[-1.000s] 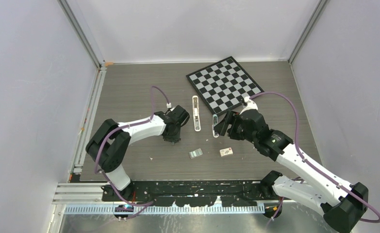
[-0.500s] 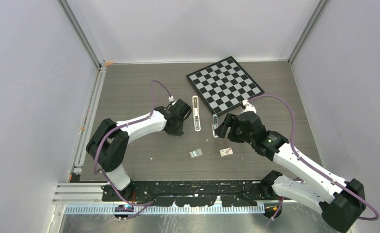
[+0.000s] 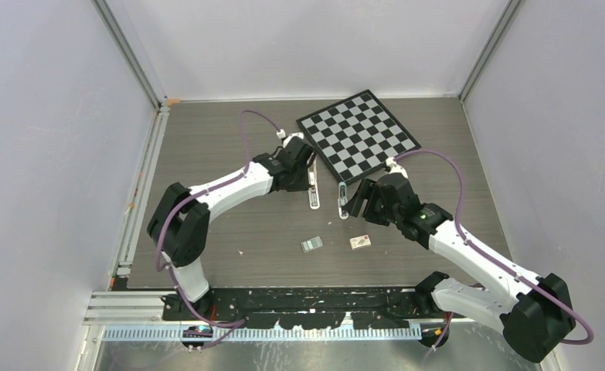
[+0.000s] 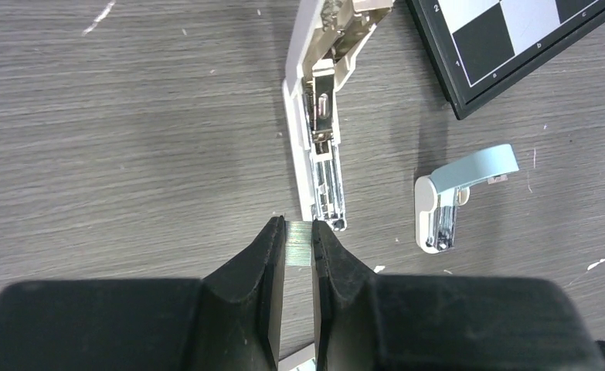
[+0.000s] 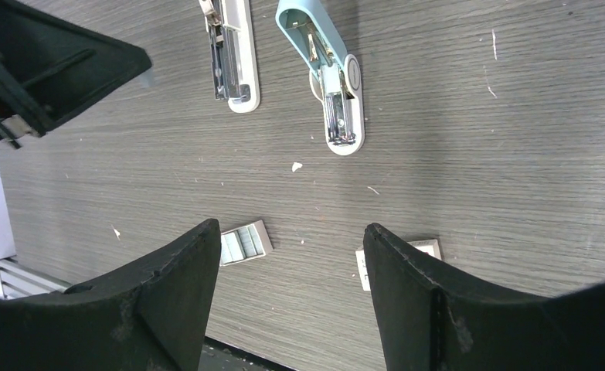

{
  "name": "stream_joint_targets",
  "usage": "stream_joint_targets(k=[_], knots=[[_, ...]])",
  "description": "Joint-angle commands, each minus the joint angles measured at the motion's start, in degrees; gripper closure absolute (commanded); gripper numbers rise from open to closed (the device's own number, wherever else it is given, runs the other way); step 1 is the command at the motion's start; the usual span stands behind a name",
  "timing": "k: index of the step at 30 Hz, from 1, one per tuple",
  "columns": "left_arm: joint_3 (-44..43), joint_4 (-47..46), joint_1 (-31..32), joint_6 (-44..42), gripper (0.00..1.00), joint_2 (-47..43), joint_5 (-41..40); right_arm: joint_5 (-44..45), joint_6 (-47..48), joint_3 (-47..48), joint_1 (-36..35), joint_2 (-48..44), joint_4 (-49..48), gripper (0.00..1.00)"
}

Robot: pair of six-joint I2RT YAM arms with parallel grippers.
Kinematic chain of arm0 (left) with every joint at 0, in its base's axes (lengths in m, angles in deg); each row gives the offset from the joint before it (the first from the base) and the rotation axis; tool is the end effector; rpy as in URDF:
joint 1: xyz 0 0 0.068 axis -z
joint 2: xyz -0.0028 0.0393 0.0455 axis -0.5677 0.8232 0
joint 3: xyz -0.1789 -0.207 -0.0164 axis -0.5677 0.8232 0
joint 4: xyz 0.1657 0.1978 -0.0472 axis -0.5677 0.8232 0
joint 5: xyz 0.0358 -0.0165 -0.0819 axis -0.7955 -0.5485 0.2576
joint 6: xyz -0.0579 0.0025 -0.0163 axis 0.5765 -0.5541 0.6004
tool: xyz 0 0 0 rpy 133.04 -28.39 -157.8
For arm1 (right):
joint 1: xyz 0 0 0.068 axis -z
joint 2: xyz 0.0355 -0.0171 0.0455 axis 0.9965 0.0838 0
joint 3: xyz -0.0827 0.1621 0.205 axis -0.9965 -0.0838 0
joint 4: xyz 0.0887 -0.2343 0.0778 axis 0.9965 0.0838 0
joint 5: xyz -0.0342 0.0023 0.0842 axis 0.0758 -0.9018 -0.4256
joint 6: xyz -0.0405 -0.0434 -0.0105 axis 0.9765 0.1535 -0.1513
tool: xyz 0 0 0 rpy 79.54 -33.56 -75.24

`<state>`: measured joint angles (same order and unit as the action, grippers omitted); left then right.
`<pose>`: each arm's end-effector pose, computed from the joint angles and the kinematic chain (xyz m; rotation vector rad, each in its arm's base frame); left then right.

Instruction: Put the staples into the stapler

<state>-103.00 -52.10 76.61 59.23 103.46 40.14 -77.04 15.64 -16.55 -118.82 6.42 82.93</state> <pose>0.2914 -0.2507 0.2314 -0.0729 2.5114 -0.3676 0.1822 0.1180 0.2357 0.2426 2.3568 0.6205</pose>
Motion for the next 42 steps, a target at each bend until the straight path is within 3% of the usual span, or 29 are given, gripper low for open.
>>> stream_joint_targets(k=[1, 21, 42], knots=[[-3.1, -3.7, 1.5, 2.7, 0.86, 3.1, 0.4, -0.4, 0.4, 0.0, 0.2, -0.5, -1.0, 0.28], [-5.4, -6.2, 4.8, 3.6, 0.88, 8.3, -5.1, 0.2, 1.1, 0.3, 0.5, -3.7, 2.2, 0.28], [-4.2, -3.7, 4.7, -1.0, 0.89, 8.4, -9.0, 0.3, 1.1, 0.4, 0.9, -4.4, 2.6, 0.28]])
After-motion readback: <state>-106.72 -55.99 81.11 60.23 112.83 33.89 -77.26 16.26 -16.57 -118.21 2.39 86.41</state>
